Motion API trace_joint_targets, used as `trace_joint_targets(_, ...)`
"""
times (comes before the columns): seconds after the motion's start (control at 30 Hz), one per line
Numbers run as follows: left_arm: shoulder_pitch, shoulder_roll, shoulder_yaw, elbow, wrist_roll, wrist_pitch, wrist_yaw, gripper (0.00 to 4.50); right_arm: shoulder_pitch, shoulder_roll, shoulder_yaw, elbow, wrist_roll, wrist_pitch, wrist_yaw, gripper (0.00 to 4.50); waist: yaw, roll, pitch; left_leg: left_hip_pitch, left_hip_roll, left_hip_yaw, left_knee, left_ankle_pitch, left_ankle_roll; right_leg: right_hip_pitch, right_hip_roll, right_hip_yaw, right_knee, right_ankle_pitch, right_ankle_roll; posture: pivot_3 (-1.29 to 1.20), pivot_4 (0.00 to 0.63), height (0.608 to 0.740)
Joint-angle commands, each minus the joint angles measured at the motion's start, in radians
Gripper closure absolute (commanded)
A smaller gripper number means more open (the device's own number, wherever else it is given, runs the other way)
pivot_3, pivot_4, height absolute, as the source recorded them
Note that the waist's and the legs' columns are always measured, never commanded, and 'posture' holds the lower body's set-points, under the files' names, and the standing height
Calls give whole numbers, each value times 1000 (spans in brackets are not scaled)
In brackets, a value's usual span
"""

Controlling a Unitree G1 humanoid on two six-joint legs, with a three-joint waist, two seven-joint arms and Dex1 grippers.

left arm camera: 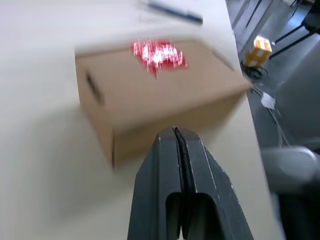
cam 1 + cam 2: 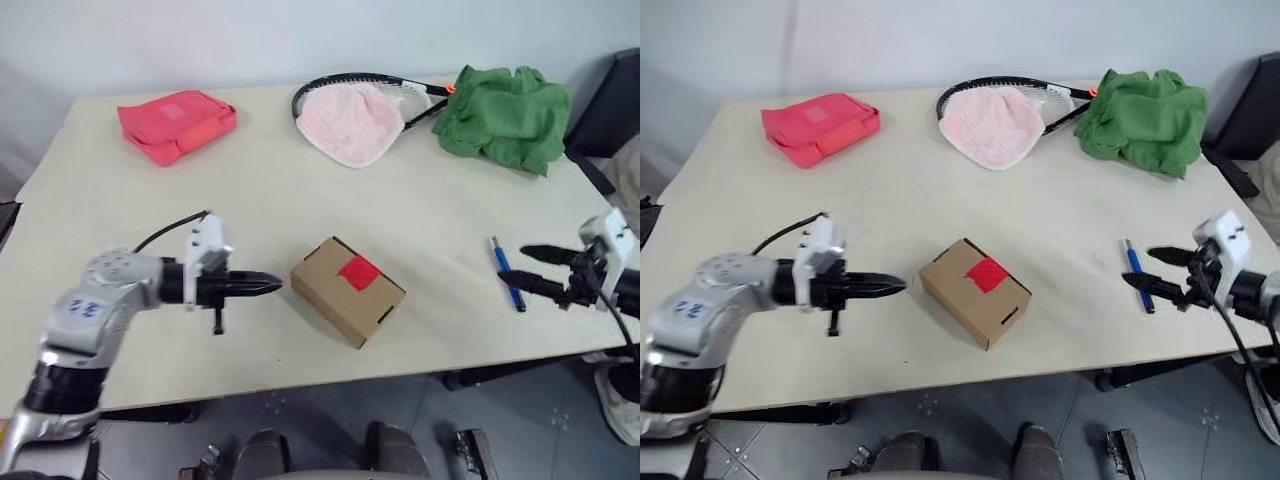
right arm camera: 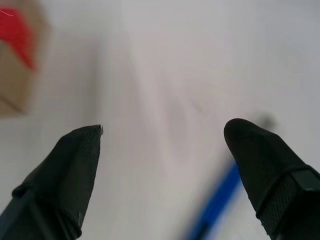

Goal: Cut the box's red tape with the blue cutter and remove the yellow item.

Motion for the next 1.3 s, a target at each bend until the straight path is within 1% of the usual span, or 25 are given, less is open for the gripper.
trace_joint_targets(0.03, 63, -34, -32, -66, 7, -30, 47, 4500, -18, 87, 122, -112, -98, -78, -14, 1204, 0, -2, 0, 1, 0, 0, 0, 0, 0, 1, 0, 0, 0, 0, 0, 0, 150, 740)
trace_joint_targets(0.1, 62, -96, -63, -63, 33, -38, 121, 4500, -51, 155, 190, -91, -191, -165, -44, 1944, 9, -2, 1, 1, 0, 0, 1, 0, 0, 1, 0, 0, 1, 0, 0, 0, 150, 740)
trace_joint_targets(0.17, 51, -169, -114, -46, 84, -47, 212, 4500, -102, 249, 243, -3, -287, -303, -90, 2647, 11, -2, 1, 0, 0, -1, 2, 0, 0, 1, 0, 0, 2, 0, 0, 0, 150, 740)
trace_joint_targets(0.23, 43, -217, -142, -32, 127, -77, 266, 4500, -136, 312, 264, 55, -331, -364, -115, 3274, 7, -2, 1, 0, 0, 0, 3, 0, 0, 1, 0, 0, 1, 1, 0, 0, 150, 740)
trace_joint_targets(0.27, 34, -244, -148, -27, 132, -65, 295, 4500, -156, 350, 272, 79, -349, -391, -137, 3614, 6, -2, 1, 0, 0, 0, 2, 0, 0, 1, 0, 0, 1, 1, 0, 0, 150, 740)
trace_joint_targets(0.33, 19, -282, -161, -18, 139, -50, 337, 4500, -177, 404, 291, 84, -350, -391, -137, 4387, 3, -2, 1, 0, 0, 0, 1, 0, -1, 0, 0, -1, 1, 1, 0, 0, 150, 740)
trace_joint_targets(0.37, 14, -293, -166, -16, 142, -41, 351, 4500, -182, 422, 303, 78, -356, -386, -134, 4453, 3, -2, 1, 0, 0, 0, 0, 1, -1, -1, 0, -1, 1, 1, 0, 0, 150, 740)
trace_joint_targets(0.47, -4, -308, -186, 11, 169, -35, 384, 4500, -162, 439, 336, 5, -340, -319, -98, 4453, 2, -2, 1, 0, 0, 0, 0, 1, -1, -1, 0, -1, 1, 1, 0, 0, 150, 740)
trace_joint_targets(0.63, -61, -322, -194, 88, 215, -24, 439, 4500, -97, 392, 367, -182, -270, -128, -32, 4453, 7, -2, 1, 0, 0, 0, 1, 1, -1, 0, 0, -1, 1, 1, 0, 0, 150, 740)
trace_joint_targets(0.8, -80, -321, -201, 88, 207, -12, 422, 4500, -69, 379, 372, -284, -269, -21, -58, 4453, 6, -2, 1, 0, 0, 0, 1, 1, -1, 0, 0, -1, 2, 1, 0, 0, 150, 740)
trace_joint_targets(0.97, -66, -305, -206, 56, 187, 16, 390, 4500, -51, 368, 364, -276, -310, 2, -95, 4453, 5, -2, 1, 0, 0, 0, 1, 1, -1, 0, 0, -1, 2, 1, 0, 0, 150, 740)
trace_joint_targets(1.13, -35, -254, -208, 12, 158, 48, 330, 4500, -65, 372, 346, -243, -319, 1, -122, 4453, 5, -2, 1, 0, 0, 0, 0, 1, -1, 0, 0, -1, 2, 0, 0, 0, 150, 740)
trace_joint_targets(1.3, -27, -253, -210, 0, 149, 48, 322, 4500, -101, 393, 357, -214, -322, 0, -131, 4453, 5, -2, 1, 0, 0, 0, 1, 1, -1, 0, 0, -1, 2, 0, 0, 0, 150, 740)
